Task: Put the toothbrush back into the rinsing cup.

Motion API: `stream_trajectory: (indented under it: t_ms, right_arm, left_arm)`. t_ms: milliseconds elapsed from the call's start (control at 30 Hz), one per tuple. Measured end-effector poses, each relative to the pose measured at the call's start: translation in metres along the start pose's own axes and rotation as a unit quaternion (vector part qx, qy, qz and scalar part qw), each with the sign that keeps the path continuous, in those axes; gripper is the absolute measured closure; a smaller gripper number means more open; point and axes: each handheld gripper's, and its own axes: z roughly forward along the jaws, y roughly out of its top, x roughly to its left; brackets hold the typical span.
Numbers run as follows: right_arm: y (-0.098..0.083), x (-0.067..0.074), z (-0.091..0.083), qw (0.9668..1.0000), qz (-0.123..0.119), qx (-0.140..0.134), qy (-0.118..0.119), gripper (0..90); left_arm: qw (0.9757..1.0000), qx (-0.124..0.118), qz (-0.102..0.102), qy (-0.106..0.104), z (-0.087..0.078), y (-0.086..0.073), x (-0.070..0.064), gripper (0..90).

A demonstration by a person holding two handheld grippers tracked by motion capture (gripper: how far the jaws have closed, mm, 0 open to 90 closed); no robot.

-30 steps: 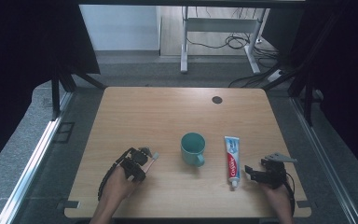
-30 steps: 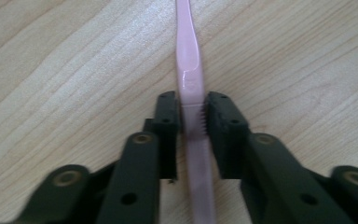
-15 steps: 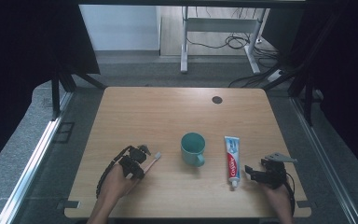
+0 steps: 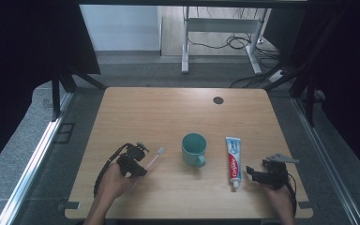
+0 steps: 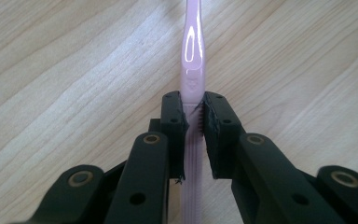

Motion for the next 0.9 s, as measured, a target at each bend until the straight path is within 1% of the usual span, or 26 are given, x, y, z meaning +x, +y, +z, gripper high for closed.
stream_trajectory:
  t_ms: [67,200,233,267,300,533,633,733,767,900]
  right_arm:
    - [0.0,0.0,0.0,1.0,0.0,0.0,0.0,18.0]
    - [0.0,0.0,0.0,1.0,0.001,0.0,0.0,18.0]
    - [0.0,0.0,0.0,1.0,0.002,0.0,0.001,18.0]
    - [0.0,0.0,0.0,1.0,0.002,0.0,0.001,18.0]
    - [0.0,0.0,0.0,1.0,0.002,-0.001,0.001,18.0]
    - [0.0,0.0,0.0,1.0,0.002,0.0,0.002,18.1]
    - [0.0,-0.001,0.0,1.0,0.003,0.001,0.002,18.1]
    - [0.0,-0.001,0.0,1.0,0.002,0.0,0.002,18.1]
    - [0.0,-0.001,0.0,1.0,0.002,0.0,0.002,18.1]
    - [0.0,-0.001,0.0,1.0,0.002,0.0,0.003,18.2]
  left_arm:
    - [0.9999,-0.011,0.003,-0.005,-0.003,-0.001,0.001,78.9]
    - [0.9995,-0.03,0.003,-0.006,-0.008,-0.002,0.002,78.9]
    - [0.9993,-0.036,0.007,-0.008,-0.01,-0.002,0.003,78.9]
    - [0.9992,-0.038,0.007,-0.008,-0.011,-0.002,0.003,78.9]
    - [0.999,-0.043,0.01,-0.009,-0.012,-0.003,0.004,78.9]
    - [0.9972,-0.071,0.018,-0.009,-0.02,-0.003,0.004,78.9]
    - [0.9959,-0.087,0.024,-0.008,-0.024,-0.002,0.003,79.0]
    - [0.9947,-0.099,0.024,-0.01,-0.027,-0.001,0.002,78.9]
    - [0.9941,-0.104,0.029,-0.009,-0.029,0.0,0.002,78.9]
    - [0.9919,-0.122,0.033,-0.009,-0.033,0.002,-0.001,78.9]
